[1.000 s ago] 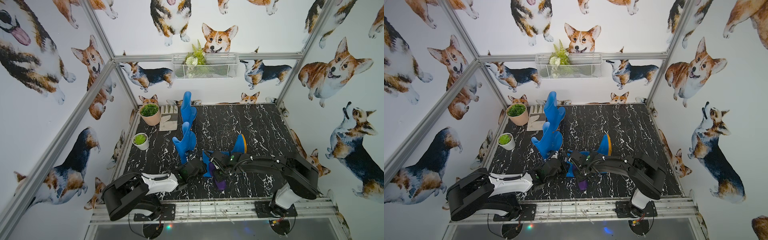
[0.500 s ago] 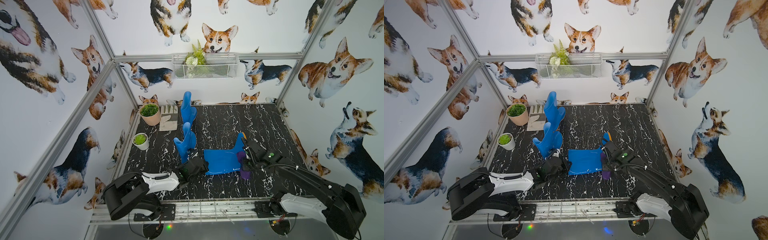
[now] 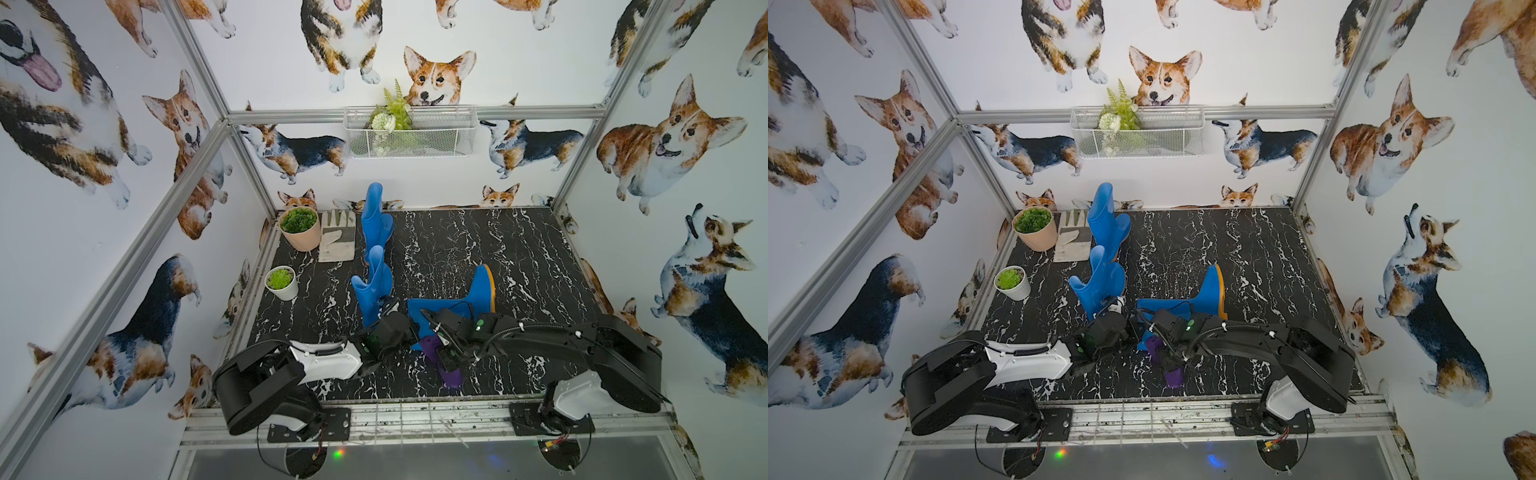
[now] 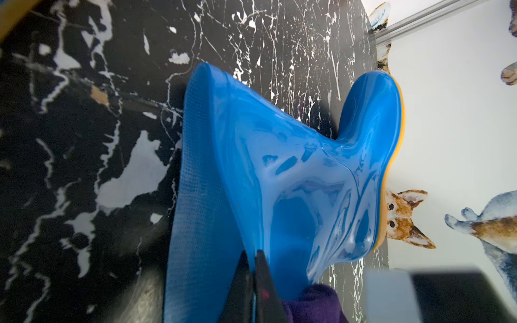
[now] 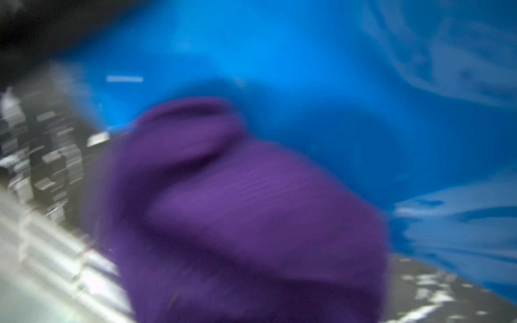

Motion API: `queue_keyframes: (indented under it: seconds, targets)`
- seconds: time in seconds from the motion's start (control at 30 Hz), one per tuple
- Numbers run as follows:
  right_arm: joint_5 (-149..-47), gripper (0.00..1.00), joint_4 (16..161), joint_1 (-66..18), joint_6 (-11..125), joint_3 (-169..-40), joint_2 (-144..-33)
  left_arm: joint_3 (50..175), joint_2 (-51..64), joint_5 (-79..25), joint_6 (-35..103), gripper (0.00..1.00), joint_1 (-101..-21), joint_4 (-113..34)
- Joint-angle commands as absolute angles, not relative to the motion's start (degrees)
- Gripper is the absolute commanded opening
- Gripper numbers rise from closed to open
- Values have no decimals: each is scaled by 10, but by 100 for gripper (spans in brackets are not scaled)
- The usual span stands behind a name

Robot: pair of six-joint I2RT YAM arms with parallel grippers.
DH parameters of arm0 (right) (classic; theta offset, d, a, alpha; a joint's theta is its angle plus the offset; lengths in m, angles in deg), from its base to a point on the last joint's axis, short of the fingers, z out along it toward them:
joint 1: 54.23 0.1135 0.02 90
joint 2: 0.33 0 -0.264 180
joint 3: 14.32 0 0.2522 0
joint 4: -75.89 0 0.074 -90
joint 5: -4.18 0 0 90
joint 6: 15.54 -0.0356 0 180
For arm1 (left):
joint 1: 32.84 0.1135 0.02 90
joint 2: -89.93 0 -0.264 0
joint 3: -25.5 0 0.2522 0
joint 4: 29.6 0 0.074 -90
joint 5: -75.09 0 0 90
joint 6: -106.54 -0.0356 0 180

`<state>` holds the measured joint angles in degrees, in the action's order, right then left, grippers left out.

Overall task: Wipe the rubber boots with a cloth
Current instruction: Wipe the dirt off the rubber boot.

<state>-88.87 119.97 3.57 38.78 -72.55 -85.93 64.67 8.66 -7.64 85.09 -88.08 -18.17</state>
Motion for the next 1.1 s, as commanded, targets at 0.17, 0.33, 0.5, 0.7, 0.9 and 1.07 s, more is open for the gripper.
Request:
queue_keyframes:
  seconds: [0.17, 0.33, 0.5, 0.7, 0.9, 1.07]
  targets:
    - [-888, 0, 1315, -162, 340, -622, -703, 647, 87, -86, 835, 0, -880, -140]
    - [-892, 0, 1379, -206, 353, -687, -576, 676, 69, -109, 812, 0, -880, -168]
    - [-970, 0, 1399, -206, 432, -814, -650, 709, 60, -125, 775, 0, -883, -198]
    - [-1008, 0, 1463, -171, 519, -944, -856, 714, 62, -111, 779, 0, -885, -218]
    - [-951, 0, 1470, -165, 564, -992, -988, 711, 68, -109, 780, 0, -887, -224]
    - [-853, 0, 1524, -284, 591, -1071, -1061, 707, 76, -108, 775, 0, -887, -228]
